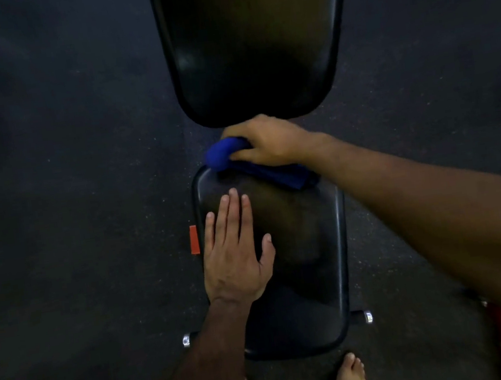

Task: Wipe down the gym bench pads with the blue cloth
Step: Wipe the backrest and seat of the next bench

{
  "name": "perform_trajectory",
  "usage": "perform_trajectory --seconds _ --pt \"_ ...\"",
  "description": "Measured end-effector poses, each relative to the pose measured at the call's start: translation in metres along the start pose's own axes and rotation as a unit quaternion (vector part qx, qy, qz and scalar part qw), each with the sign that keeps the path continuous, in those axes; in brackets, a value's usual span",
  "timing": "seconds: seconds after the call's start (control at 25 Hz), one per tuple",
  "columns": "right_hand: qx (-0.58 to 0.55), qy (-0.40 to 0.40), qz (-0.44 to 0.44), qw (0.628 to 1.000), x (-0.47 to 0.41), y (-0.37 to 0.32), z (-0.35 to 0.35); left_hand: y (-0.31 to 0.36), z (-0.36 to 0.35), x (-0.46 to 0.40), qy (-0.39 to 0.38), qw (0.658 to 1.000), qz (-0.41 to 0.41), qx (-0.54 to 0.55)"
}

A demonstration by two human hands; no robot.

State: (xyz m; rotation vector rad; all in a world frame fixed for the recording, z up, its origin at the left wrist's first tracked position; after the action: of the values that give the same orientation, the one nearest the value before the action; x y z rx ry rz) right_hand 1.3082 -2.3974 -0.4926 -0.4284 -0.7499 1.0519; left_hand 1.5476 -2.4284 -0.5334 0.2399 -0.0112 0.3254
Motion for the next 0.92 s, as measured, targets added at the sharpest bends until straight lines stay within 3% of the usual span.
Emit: perform_trajectory --seconds 0.12,0.24,0.44,0.52,0.64,0.76,0.92 --pt "0.027 -0.009 0.029 0.999 -0.033 -0.031 -0.014 0.002 0.000 -0.002 0.002 1.000 0.003 0.001" --pt "-0.001 0.034 0.022 0.999 -0.006 -0.009 -0.009 0.001 0.001 -0.001 -0.001 1.000 0.000 -0.003" --pt "-0.026 0.113 -0.090 0.989 0.083 0.051 0.010 0.000 -0.001 -0.001 -0.011 1.000 0.000 -0.018" --pt "-0.118 0.218 -0.168 0.954 0.133 0.072 0.007 0.001 -0.001 -0.001 -0.014 1.000 -0.002 -0.023" --pt "-0.281 0.356 -0.251 0.855 0.191 0.078 -0.031 0.003 -0.001 -0.002 -0.019 0.999 -0.003 -0.037" --pt "-0.369 0.385 -0.265 0.804 0.191 0.056 -0.078 0.004 -0.001 -0.001 -0.022 0.999 -0.011 -0.032" --pt "-0.387 0.395 -0.263 0.790 0.144 0.056 -0.082 0.003 -0.002 0.001 -0.015 0.999 -0.019 -0.031"
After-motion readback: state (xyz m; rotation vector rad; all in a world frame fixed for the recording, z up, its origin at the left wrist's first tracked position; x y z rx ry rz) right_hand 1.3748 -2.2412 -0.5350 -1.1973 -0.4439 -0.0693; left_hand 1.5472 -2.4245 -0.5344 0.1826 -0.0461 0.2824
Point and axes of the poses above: each hand's wrist, its own x-axis away from the middle knuckle, its own z-axis out of the back of the hand, y = z × x, the point moved 1 cm from there along -x, towards the middle knuckle, and after that the axes turned 4 degrees about -y, right-handed, at the moved point
